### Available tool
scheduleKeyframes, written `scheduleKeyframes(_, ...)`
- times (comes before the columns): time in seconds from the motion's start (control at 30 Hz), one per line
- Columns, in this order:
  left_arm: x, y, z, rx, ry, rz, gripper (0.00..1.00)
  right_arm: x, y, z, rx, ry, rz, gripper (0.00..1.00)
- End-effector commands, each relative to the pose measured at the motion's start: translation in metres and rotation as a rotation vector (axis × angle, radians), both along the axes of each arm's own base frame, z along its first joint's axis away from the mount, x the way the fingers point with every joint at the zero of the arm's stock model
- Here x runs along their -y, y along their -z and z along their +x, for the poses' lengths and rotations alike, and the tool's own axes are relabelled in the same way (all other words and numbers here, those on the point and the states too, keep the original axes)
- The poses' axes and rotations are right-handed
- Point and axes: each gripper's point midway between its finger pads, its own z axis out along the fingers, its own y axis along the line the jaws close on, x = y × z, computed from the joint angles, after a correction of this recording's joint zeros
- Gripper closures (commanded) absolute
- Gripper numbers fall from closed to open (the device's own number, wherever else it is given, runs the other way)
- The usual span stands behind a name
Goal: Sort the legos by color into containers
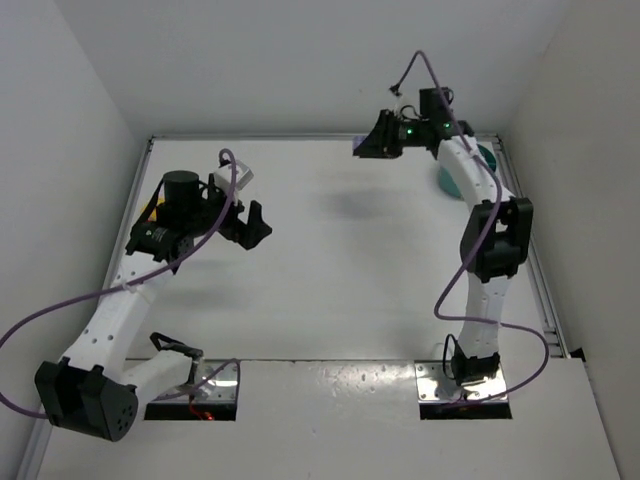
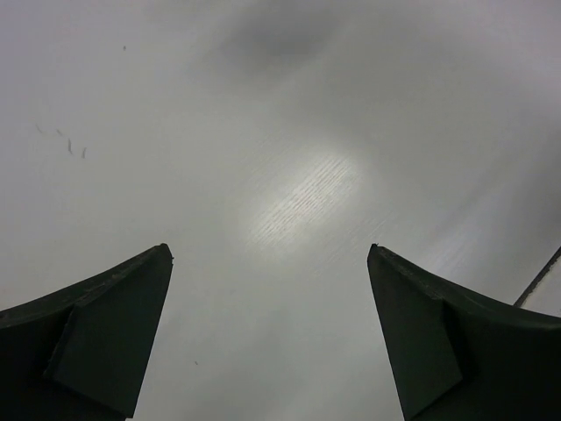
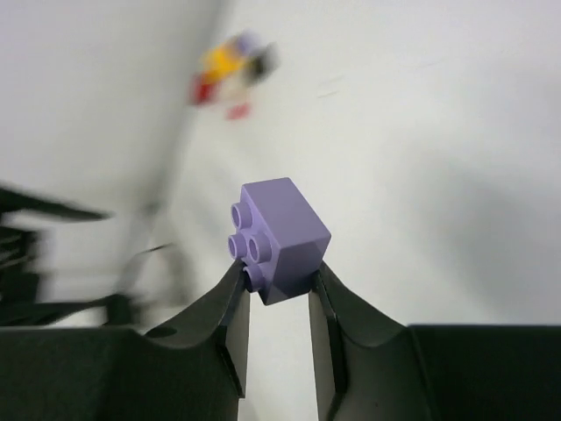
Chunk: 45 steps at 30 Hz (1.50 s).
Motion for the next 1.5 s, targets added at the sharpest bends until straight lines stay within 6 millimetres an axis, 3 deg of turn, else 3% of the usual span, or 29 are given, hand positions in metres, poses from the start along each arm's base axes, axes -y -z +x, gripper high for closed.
scheduleKeyframes(0.0,-0.009,-0.007,0.004,-0.013,-0.04,0.023,0.0,0.081,0.022,-0.018,0.2,-0.01,-0.632,1.0)
scheduleKeyframes(0.03,-0.009,-0.004,0.005,-0.022,-0.039,0.024,0.0,0.109,0.026,-0.008,0.237,0.064,-0.762,1.0)
scheduleKeyframes(0.13,-0.012,-0.006,0.011,-0.005,-0.057,0.04,0.0,0.161,0.011,-0.002,0.337,0.121,-1.005,1.0)
scheduleKeyframes(0.17,-0.013,0.002,0.015,-0.028,-0.065,0.05,0.0,0.174,0.009,-0.001,0.341,0.13,-1.058,1.0)
scheduleKeyframes(0.2,-0.013,-0.004,0.017,-0.015,-0.065,0.047,0.0,0.18,0.013,0.0,0.333,0.112,-1.096,1.0)
scheduleKeyframes(0.27,-0.016,-0.004,0.022,-0.014,-0.086,0.059,0.0,0.211,0.012,0.012,0.32,0.125,-1.182,1.0)
scheduleKeyframes(0.33,-0.019,-0.005,0.025,-0.016,-0.095,0.06,0.0,0.23,0.009,0.017,0.31,0.131,-1.233,1.0)
scheduleKeyframes(0.57,-0.024,-0.001,0.029,-0.027,-0.135,0.074,0.0,0.289,0.043,0.037,0.192,0.118,-1.36,1.0)
scheduleKeyframes(0.83,-0.03,-0.001,0.032,-0.033,-0.159,0.067,0.0,0.316,0.065,0.054,0.166,0.136,-1.429,1.0)
scheduleKeyframes(1.13,-0.032,0.0,0.032,-0.032,-0.168,0.072,0.0,0.33,0.07,0.068,0.174,0.161,-1.476,1.0)
scheduleKeyframes(1.17,-0.032,0.0,0.032,-0.032,-0.168,0.072,0.0,0.331,0.078,0.066,0.155,0.149,-1.484,0.99)
scheduleKeyframes(1.47,-0.035,0.001,0.032,-0.042,-0.177,0.074,0.0,0.339,0.08,0.069,0.151,0.172,-1.502,0.78)
